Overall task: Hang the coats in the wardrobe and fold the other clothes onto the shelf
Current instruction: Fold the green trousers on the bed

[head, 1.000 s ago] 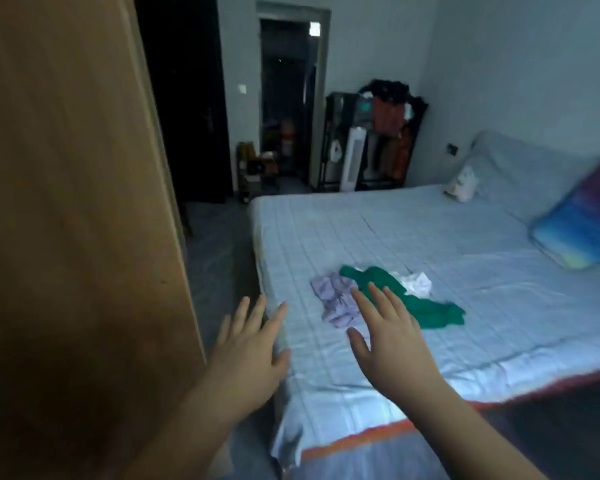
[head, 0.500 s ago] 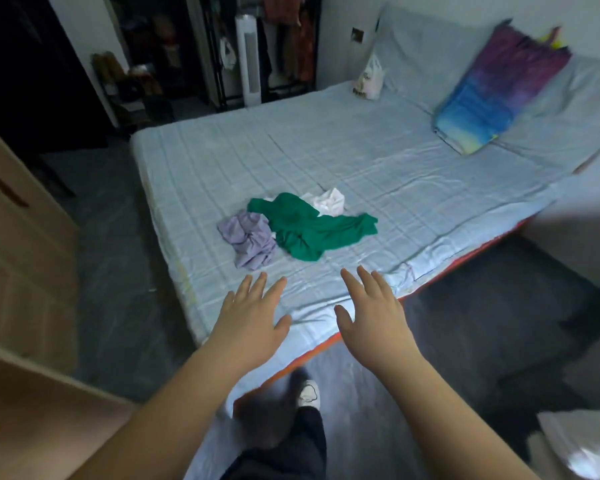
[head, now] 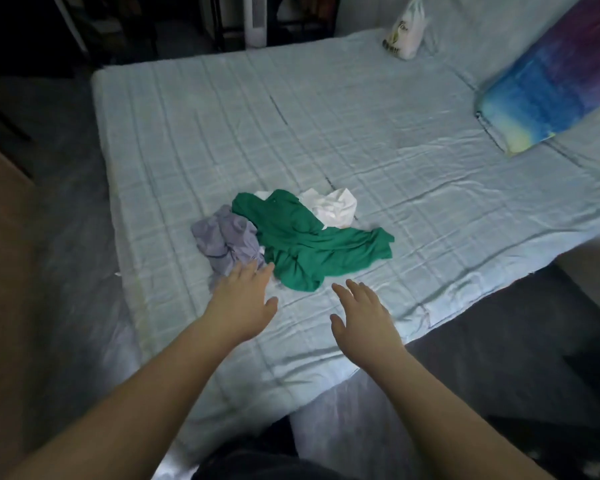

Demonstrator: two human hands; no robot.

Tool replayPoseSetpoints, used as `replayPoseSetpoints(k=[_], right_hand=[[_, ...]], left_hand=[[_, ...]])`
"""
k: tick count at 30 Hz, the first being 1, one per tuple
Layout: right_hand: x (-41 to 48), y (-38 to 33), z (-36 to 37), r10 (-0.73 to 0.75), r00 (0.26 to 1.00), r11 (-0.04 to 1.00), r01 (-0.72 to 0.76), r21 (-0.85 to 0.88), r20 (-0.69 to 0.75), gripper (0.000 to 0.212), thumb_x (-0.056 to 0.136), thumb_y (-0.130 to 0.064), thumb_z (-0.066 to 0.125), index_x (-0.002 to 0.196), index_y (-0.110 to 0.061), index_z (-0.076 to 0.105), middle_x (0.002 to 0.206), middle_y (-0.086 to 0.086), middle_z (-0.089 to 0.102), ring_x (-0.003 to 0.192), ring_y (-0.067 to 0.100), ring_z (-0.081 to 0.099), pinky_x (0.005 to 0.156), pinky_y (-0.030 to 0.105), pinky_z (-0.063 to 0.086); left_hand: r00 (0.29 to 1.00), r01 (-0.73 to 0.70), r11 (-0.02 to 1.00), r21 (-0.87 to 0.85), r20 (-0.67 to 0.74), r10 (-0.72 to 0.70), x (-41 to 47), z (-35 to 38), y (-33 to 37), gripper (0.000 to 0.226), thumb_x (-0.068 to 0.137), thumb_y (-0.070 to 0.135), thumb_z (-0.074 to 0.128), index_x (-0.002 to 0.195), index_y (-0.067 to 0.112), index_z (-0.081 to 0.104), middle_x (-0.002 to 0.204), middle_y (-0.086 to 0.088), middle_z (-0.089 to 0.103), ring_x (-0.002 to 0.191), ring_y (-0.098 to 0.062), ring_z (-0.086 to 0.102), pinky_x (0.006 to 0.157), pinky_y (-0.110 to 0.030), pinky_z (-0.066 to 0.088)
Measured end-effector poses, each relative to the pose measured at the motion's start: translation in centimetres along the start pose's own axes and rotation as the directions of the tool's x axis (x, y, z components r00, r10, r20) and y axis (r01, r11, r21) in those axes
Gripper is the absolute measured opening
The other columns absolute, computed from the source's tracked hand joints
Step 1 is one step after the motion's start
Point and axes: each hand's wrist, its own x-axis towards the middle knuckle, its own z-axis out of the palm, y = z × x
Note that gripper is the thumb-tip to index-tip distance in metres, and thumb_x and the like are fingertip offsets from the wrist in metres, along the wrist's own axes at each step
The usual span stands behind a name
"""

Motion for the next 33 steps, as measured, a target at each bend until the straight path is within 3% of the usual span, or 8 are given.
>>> replayPoseSetpoints(k=[10,13,18,21,24,28,30,33], right_hand=[[12.9,5.5,1.8,0.040,0.971,0.998,-0.049,0.030,0.236,0.059,0.097,-0.031,0.049,0.152,-0.024,0.029,0.158,0.001,0.028,0.146,0.021,0.022,0.114,0.042,0.031],[17.3,6.8,2.9,-0.009,0.956,0.999,-0.004,0.044,0.294,0.059,0.096,-0.029,0.052,0.151,-0.020,0.031,0.155,0.001,0.033,0.143,0.022,0.027,0.113,0.041,0.033],[26.2,7.9,5.6,-0.107,0.923,0.991,0.070,0.111,0.369,0.062,0.089,-0.018,0.058,0.146,-0.011,0.037,0.145,0.011,0.043,0.131,0.031,0.040,0.107,0.041,0.037],[32.3,8.3,7.9,-0.163,0.882,0.983,0.110,0.145,0.442,0.062,0.085,-0.019,0.060,0.143,-0.013,0.040,0.138,0.012,0.047,0.126,0.033,0.044,0.105,0.045,0.040],[37.7,7.9,10.0,-0.238,0.872,0.971,0.221,0.089,0.428,0.063,0.088,-0.029,0.061,0.144,-0.016,0.036,0.142,0.009,0.042,0.127,0.032,0.043,0.101,0.049,0.043],[41.5,7.7,12.2,-0.223,0.859,0.965,0.260,-0.018,0.462,0.070,0.088,-0.046,0.063,0.143,-0.019,0.030,0.138,0.008,0.040,0.123,0.032,0.044,0.089,0.051,0.049],[42.0,7.7,12.7,-0.215,0.851,0.965,0.262,-0.032,0.479,0.065,0.087,-0.045,0.065,0.138,-0.020,0.032,0.131,0.009,0.044,0.119,0.032,0.048,0.087,0.051,0.050],[42.2,7.9,12.6,-0.260,0.853,0.955,0.298,-0.014,0.452,0.045,0.088,-0.029,0.060,0.126,-0.022,0.037,0.123,0.009,0.052,0.112,0.033,0.052,0.087,0.049,0.047]], left_hand=[[0.971,0.178,0.951,-0.253,0.200,-0.129,12.3,4.4,-1.2,0.071,0.092,0.038,0.045,0.156,0.019,0.021,0.161,-0.010,0.025,0.147,-0.029,0.023,0.118,-0.045,0.027],[0.956,0.267,0.905,-0.331,0.212,-0.204,15.4,6.1,-1.1,0.063,0.091,0.029,0.050,0.150,0.014,0.033,0.152,-0.013,0.039,0.137,-0.033,0.038,0.111,-0.043,0.036],[0.917,0.399,0.713,-0.577,0.259,-0.304,21.2,11.3,-1.6,0.041,0.083,0.026,0.048,0.120,0.011,0.058,0.121,-0.010,0.062,0.106,-0.023,0.060,0.091,-0.039,0.052],[0.868,0.481,0.584,-0.653,0.260,-0.424,24.2,15.4,-1.9,0.035,0.089,0.024,0.059,0.123,0.015,0.057,0.123,-0.005,0.061,0.109,-0.021,0.059,0.093,-0.041,0.053],[0.752,0.584,0.368,-0.724,0.311,-0.581,26.9,15.6,-1.5,0.049,0.092,0.007,0.061,0.138,0.005,0.044,0.125,-0.001,0.049,0.109,-0.019,0.050,0.088,-0.027,0.045],[0.508,0.534,-0.294,-0.793,0.578,-0.639,29.9,16.7,-1.2,0.063,0.092,0.003,0.060,0.147,0.006,0.031,0.126,-0.020,0.058,0.098,-0.029,0.060,0.080,-0.036,0.051],[0.428,0.511,-0.434,-0.742,0.657,-0.620,30.5,17.2,-0.8,0.051,0.091,0.001,0.060,0.138,0.003,0.039,0.114,-0.022,0.062,0.093,-0.033,0.064,0.078,-0.039,0.053],[0.424,0.452,-0.605,-0.656,0.754,-0.501,30.3,17.5,0.4,0.018,0.091,0.000,0.052,0.105,-0.006,0.060,0.104,-0.024,0.067,0.085,-0.034,0.067,0.079,-0.041,0.052]])
